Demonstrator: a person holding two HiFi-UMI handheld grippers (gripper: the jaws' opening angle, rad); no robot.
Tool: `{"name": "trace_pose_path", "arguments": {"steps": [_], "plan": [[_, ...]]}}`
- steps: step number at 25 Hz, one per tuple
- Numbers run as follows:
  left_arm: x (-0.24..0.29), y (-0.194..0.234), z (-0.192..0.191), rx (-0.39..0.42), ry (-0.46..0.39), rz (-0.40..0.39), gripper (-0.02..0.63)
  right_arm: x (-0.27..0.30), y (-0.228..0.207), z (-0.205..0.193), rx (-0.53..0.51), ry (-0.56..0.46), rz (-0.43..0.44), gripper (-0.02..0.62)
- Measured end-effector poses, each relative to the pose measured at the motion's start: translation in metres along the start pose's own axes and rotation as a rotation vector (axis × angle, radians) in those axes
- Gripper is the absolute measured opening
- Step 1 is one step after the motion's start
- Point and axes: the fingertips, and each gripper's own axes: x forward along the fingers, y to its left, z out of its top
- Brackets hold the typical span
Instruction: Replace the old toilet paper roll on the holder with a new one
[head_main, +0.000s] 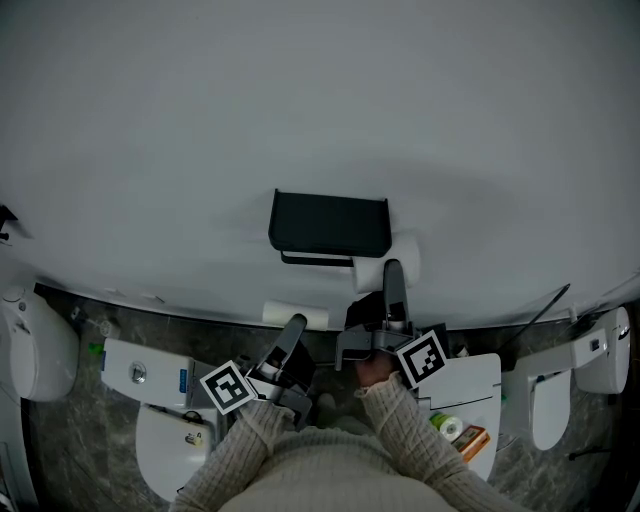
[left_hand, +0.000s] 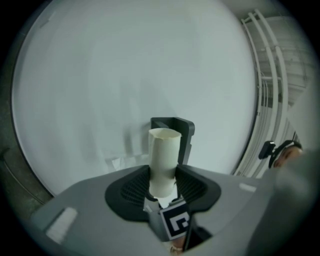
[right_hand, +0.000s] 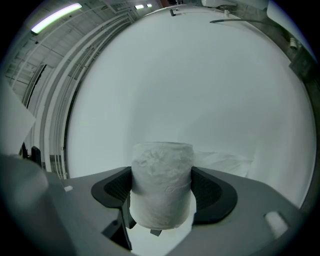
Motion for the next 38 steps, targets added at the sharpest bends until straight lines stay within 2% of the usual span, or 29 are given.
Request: {"name": "trace_pose_path", "arguments": {"steps": [5, 17, 29, 38], "plan": [[-0.003, 0.000, 0.006, -0.002, -0.011, 0.000, 0.153, -0.001, -0.001, -0.010, -0.006, 0.005, -0.009, 0.360], [-0.010, 0.003, 0.024, 0.012, -0.059, 0.017, 0.153, 0.006, 0.007, -0.059, 0.005, 0.139, 0.026, 0.360], [-0.015, 0.003, 0.038, 0.023, -0.094, 0.021, 0.153, 0.012, 0.008, -0.089, 0.014, 0.203, 0.034, 0.359], [-0.019, 0.000, 0.035, 0.029, -0.100, 0.021, 0.153, 0.008, 0.008, -0.102, 0.011, 0.273, 0.044, 0.360]]}}
